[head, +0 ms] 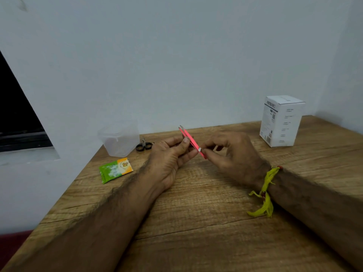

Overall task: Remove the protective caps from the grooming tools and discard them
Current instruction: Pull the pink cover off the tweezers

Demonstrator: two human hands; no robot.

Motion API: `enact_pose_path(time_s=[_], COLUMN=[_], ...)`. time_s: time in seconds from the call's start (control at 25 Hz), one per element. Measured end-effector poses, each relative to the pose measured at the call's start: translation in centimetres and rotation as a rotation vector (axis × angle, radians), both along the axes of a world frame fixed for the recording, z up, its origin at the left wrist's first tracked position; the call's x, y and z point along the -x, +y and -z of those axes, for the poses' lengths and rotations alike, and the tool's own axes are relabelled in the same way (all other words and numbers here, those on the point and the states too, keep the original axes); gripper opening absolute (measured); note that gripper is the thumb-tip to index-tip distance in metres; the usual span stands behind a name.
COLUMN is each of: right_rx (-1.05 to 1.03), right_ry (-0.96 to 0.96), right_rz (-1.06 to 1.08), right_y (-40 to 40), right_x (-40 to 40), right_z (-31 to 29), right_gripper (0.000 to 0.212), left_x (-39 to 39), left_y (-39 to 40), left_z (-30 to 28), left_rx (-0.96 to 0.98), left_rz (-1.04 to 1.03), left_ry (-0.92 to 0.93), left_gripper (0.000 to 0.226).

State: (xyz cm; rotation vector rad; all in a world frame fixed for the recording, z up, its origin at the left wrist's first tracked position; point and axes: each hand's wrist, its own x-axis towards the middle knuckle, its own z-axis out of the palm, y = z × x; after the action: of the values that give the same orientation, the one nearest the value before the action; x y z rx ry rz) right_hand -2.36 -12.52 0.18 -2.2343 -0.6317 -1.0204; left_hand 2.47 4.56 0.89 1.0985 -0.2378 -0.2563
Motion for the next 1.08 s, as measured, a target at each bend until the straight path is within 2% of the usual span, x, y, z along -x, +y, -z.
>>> enact_pose_path(time_s=[0.28,0.72,1.08], right_rx=[-0.012,-0.044,-0.032], right_ry=[0.064,0.189,0.166], right_rz=[-0.037,-0.089,-0.054], right_y=[-0.3,-0.9,-0.3], right_x=[0.3,0.7,1.0], right_z=[0.0,-0.2,0.0], right_gripper=[0.006,0.012,0.010], left_x=[0.1,0.2,0.2], left_y=[0.0,-0.1,0.1], left_z=[0.0,0.0,-0.1], left_rx=[0.008,0.011,0.044], left_rz=[-0.022,-0.048,-0.075], left_ry=[0.003,0.005,0.021], left_gripper=[0.010,0.009,0.008])
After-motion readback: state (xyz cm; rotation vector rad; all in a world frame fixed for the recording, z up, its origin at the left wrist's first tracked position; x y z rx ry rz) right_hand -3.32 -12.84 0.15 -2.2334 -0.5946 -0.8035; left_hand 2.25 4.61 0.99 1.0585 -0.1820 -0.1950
